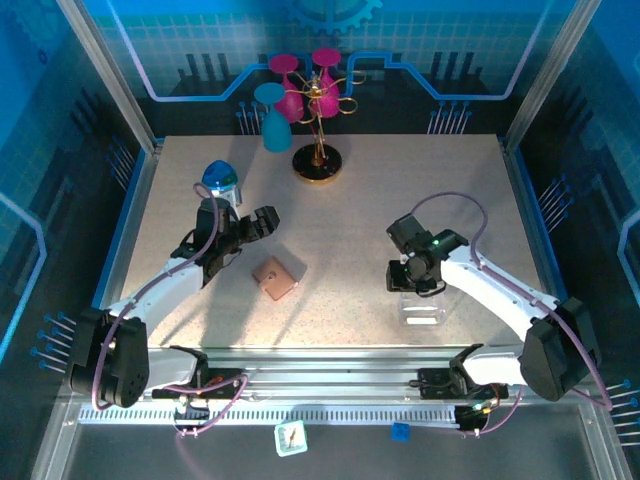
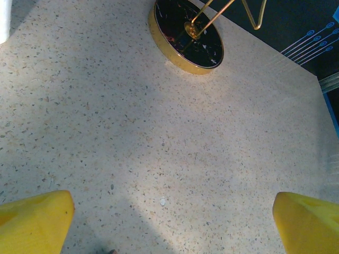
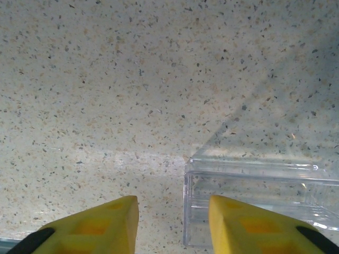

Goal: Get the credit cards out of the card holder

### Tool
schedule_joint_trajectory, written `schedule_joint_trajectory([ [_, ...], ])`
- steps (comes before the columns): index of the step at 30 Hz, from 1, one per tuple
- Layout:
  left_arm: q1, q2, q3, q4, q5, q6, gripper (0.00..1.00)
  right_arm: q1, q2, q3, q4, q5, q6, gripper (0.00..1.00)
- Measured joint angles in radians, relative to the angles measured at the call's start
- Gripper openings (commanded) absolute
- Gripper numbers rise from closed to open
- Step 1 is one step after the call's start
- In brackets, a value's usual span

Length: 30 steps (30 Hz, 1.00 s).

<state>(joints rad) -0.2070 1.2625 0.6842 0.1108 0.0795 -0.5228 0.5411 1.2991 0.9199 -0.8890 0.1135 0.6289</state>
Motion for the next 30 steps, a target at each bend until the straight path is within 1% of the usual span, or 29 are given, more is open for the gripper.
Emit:
schedule_joint_trajectory([
  [9, 0.000, 0.004, 0.000, -0.002, 0.000, 0.000, 0.98, 0.003, 0.051, -0.023, 0.021, 0.006, 0.000, 0.25],
  [18, 0.000, 0.032, 0.001, -0.002, -0.004, 0.000, 0.98, 0.004, 0.098, -0.023, 0.045, 0.011, 0.000, 0.18],
  [26, 0.000, 0.033, 0.014, -0.002, -0.008, 0.000, 0.98, 0.004, 0.115, -0.023, 0.053, 0.018, -0.001, 0.08],
  [30, 0.000, 0.042, 0.034, -0.015, -0.008, 0.001, 0.98, 0.010, 0.120, -0.016, 0.051, 0.024, 0.000, 0.05],
])
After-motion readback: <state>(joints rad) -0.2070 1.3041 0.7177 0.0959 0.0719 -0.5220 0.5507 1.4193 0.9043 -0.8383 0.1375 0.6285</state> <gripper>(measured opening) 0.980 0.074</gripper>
